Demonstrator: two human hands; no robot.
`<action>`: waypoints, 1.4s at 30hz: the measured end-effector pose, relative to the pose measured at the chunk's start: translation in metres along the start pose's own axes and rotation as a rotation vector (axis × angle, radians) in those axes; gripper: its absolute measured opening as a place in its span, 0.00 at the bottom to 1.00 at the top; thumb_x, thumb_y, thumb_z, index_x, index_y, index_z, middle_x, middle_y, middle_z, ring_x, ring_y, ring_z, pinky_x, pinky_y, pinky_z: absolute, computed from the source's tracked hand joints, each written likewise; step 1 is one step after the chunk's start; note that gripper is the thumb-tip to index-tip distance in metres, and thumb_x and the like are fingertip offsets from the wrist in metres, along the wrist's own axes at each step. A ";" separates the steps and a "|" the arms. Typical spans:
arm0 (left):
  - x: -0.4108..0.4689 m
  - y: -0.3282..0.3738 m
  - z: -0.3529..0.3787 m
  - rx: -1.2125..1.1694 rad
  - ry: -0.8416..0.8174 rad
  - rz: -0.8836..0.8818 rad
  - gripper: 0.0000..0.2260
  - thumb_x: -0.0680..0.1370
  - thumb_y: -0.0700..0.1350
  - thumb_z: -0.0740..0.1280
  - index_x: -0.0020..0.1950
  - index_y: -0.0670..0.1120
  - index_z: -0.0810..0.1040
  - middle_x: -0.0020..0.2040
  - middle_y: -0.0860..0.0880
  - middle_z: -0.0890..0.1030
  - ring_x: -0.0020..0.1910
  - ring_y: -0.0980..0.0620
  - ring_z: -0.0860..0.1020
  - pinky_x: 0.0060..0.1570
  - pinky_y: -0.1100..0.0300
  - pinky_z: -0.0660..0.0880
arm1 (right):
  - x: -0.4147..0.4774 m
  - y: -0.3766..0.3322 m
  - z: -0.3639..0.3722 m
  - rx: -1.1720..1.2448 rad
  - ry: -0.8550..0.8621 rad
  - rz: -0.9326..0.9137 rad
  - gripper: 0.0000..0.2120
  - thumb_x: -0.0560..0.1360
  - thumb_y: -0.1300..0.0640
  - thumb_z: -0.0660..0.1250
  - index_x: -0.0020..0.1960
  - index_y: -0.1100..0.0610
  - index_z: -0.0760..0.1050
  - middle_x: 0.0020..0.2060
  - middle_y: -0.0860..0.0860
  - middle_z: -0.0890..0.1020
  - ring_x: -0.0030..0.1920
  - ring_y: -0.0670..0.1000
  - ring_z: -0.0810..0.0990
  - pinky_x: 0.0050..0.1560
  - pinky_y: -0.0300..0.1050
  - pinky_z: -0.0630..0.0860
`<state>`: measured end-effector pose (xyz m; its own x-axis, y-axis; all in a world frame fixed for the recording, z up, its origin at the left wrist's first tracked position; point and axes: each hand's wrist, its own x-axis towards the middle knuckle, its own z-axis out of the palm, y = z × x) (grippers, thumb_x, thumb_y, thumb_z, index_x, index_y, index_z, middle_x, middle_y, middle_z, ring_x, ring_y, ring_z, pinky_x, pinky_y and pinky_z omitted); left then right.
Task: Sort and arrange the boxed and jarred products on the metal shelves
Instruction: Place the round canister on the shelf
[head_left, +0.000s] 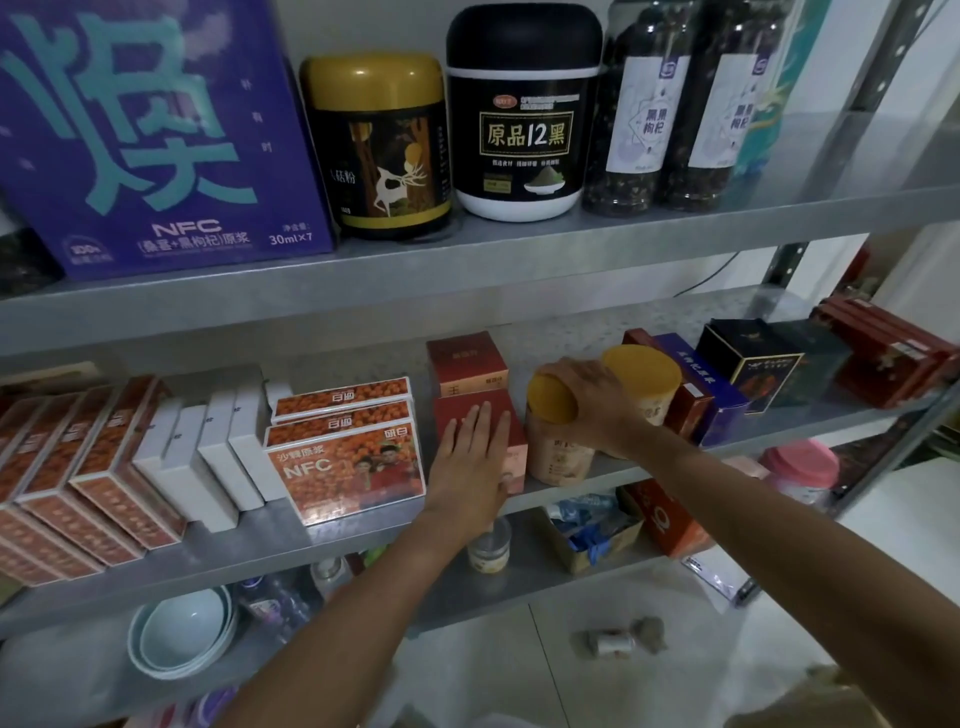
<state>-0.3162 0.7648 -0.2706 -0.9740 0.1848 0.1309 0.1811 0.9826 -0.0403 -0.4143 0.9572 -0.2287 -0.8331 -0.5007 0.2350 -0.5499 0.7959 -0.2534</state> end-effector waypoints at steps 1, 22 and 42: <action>0.001 0.000 0.000 -0.007 0.000 -0.002 0.35 0.81 0.55 0.59 0.80 0.46 0.43 0.80 0.42 0.46 0.79 0.43 0.45 0.75 0.48 0.42 | -0.004 -0.001 0.000 -0.002 0.017 -0.027 0.35 0.67 0.37 0.73 0.69 0.49 0.68 0.65 0.52 0.75 0.64 0.58 0.73 0.62 0.56 0.70; -0.014 0.032 -0.065 -1.929 -0.284 -0.259 0.25 0.80 0.60 0.52 0.66 0.46 0.76 0.65 0.44 0.78 0.66 0.46 0.75 0.67 0.51 0.70 | -0.070 -0.047 -0.128 0.772 -0.122 -0.073 0.23 0.66 0.40 0.68 0.59 0.45 0.75 0.53 0.38 0.81 0.54 0.44 0.80 0.50 0.38 0.78; -0.057 0.061 -0.049 -2.562 -0.767 -0.472 0.30 0.75 0.63 0.64 0.63 0.39 0.80 0.62 0.37 0.78 0.59 0.38 0.78 0.66 0.44 0.66 | -0.058 -0.075 -0.090 1.110 0.093 0.425 0.16 0.76 0.46 0.68 0.32 0.52 0.79 0.25 0.48 0.80 0.25 0.46 0.79 0.28 0.35 0.74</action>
<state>-0.2427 0.8144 -0.2321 -0.7486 0.5693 -0.3399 -0.6629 -0.6332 0.3996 -0.3190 0.9568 -0.1392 -0.9787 -0.2053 -0.0082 -0.0209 0.1393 -0.9900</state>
